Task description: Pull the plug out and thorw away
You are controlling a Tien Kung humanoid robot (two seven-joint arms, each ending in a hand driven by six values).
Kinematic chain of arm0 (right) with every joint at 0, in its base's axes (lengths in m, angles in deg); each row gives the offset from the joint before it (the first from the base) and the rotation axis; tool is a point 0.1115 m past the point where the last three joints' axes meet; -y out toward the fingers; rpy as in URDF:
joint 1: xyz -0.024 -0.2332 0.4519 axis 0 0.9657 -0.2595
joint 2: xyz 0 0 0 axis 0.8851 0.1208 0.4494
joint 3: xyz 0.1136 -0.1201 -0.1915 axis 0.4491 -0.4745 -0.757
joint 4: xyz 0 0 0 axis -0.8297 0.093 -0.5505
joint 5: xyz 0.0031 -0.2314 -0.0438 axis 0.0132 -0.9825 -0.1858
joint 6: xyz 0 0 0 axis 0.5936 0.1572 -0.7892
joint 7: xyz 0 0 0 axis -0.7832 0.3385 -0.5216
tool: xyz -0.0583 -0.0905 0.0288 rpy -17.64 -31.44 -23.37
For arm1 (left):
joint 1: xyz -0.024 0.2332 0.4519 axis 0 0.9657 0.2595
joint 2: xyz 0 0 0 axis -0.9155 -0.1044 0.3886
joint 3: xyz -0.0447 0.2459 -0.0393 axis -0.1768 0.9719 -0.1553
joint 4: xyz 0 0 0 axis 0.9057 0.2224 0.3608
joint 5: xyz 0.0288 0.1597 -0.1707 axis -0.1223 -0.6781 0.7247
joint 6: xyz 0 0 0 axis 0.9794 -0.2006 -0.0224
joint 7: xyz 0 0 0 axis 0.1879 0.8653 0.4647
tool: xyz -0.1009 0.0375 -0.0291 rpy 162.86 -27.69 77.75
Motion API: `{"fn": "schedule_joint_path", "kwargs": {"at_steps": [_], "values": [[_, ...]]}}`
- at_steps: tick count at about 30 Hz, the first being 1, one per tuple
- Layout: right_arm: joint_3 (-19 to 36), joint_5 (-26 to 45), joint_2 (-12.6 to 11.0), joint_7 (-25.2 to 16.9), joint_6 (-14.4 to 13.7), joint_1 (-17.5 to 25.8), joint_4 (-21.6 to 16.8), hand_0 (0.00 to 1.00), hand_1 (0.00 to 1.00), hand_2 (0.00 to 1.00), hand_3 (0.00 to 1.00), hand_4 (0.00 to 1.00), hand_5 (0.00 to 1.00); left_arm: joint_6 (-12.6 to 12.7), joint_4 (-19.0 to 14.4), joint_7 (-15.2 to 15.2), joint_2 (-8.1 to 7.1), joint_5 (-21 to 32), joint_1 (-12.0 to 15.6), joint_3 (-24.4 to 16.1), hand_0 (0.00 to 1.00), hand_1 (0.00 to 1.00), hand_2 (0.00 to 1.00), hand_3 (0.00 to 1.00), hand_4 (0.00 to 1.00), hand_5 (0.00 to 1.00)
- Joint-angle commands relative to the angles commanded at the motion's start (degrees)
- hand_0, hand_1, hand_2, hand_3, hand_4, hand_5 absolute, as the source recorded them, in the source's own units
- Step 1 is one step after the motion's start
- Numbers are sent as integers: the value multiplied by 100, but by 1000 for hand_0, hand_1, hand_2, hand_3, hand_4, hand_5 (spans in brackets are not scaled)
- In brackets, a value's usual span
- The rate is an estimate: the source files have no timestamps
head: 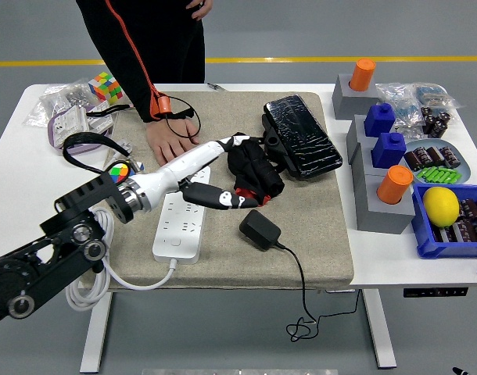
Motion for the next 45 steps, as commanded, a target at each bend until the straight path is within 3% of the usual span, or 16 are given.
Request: {"fn": "schedule_joint_path", "kwargs": {"at_steps": [5, 6, 11, 12, 17, 18, 23, 24, 26, 41, 42, 45], "values": [[40, -20, -5, 2, 7, 19, 1, 637, 676, 683, 598, 998, 472, -114, -597, 118, -455, -85, 585, -440, 584, 721, 760, 937, 998, 393], [48, -24, -4, 2, 7, 21, 0, 639, 676, 683, 598, 998, 471, -162, -682, 165, -520, -106, 679, -491, 174, 303, 380, 842, 965, 365], [40, 1, -1, -5, 2, 20, -20, 639, 676, 683, 598, 998, 471, -584, -933, 589, -789, -18, 1087, -620, 174, 303, 380, 842, 965, 365], [40, -6, -2, -4, 3, 15, -20, 640, 676, 683, 598, 998, 472, -730, -937, 774, -844, 97, 1169, -626, 97, 139, 239, 703, 775, 305], [62, -13, -6, -2, 4, 15, -20, 640, 676, 683, 598, 998, 472, -1036, -916, 1256, -965, 197, 1368, -660, 97, 139, 239, 703, 775, 305], [74, -22, -6, 0, 4, 16, -16, 639, 676, 683, 598, 998, 472, -1070, -922, 1330, -988, 192, 1393, -663, 78, 82, 176, 605, 568, 22], [80, -25, -6, 2, 6, 23, -16, 639, 676, 683, 598, 998, 472, -1226, -949, 1691, -1057, 159, 1459, -632, 78, 82, 176, 605, 568, 22], [79, -25, -6, 2, 6, 23, -16, 639, 676, 683, 597, 998, 471, -1239, -949, 1723, -1061, 157, 1465, -627, 70, 76, 156, 591, 629, 2], [76, -19, -2, 1, 5, 26, -19, 639, 676, 683, 597, 998, 471, -1271, -939, 1801, -1067, 163, 1480, -615, 70, 76, 156, 591, 629, 2], [38, -12, -4, 2, 6, 6, -14, 638, 676, 683, 597, 998, 471, -1232, -789, 1819, -992, 201, 1358, -492, 68, 71, 145, 596, 659, 2], [34, -10, -5, 3, 7, 5, -14, 639, 676, 683, 596, 998, 471, -1240, -783, 1841, -989, 202, 1351, -485, 67, 69, 143, 672, 666, 2], [29, -14, -10, 5, 6, 8, -11, 639, 676, 683, 596, 998, 471, -1253, -762, 1890, -989, 245, 1343, -441, 67, 69, 143, 672, 666, 2]]}}
